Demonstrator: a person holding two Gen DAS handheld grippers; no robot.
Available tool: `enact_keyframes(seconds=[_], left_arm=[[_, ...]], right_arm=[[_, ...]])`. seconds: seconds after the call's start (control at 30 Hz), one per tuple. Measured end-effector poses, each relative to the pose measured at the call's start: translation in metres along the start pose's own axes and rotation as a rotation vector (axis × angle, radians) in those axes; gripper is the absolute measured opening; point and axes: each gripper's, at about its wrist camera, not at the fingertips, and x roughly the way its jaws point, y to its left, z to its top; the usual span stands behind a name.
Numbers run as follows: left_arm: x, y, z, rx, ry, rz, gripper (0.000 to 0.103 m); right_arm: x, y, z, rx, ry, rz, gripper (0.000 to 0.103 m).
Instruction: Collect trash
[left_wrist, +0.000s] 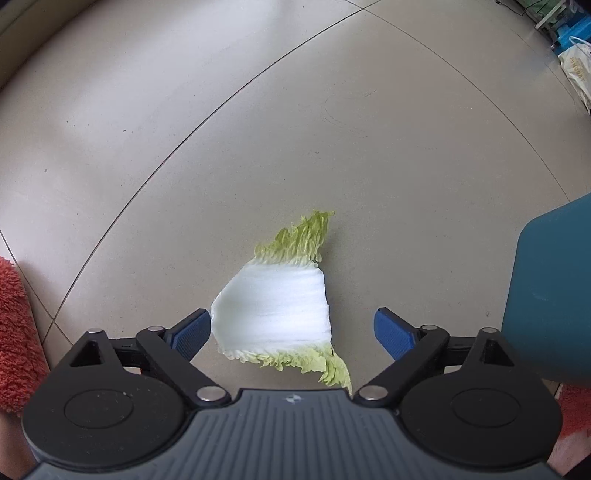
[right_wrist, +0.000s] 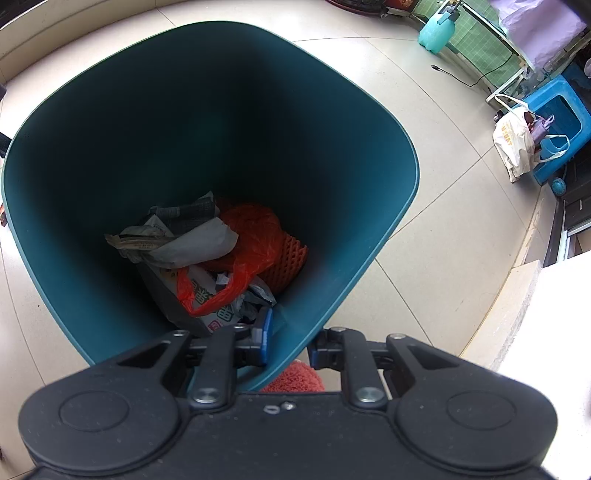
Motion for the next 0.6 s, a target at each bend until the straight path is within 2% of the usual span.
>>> enact_keyframes(seconds=[0.2,0.3,0.43,0.6], left_arm=[[0.03,0.023,0.008,-0.085,0.036,-0.011,0.103],[0.041,0.017,0.008,-0.053,0.041,-0.019,0.103],[0.054,0.005,0.005,0.005,0.052,0.033,0.103],[0.067,0.005,0.006,-0.002,0.071,0.095,0.103]], right_arm=[[0.0,0.001,0.001,-0.006,0.003,-0.003,0.019],[0.0,0.001,0.001,-0.011,0.004,-0.005,0.019],[0.0,0.001,0.001,-0.01,0.004,-0.004,0.019],[0.0,0.001,0.001,-0.009,0.004,-0.004,0.019]])
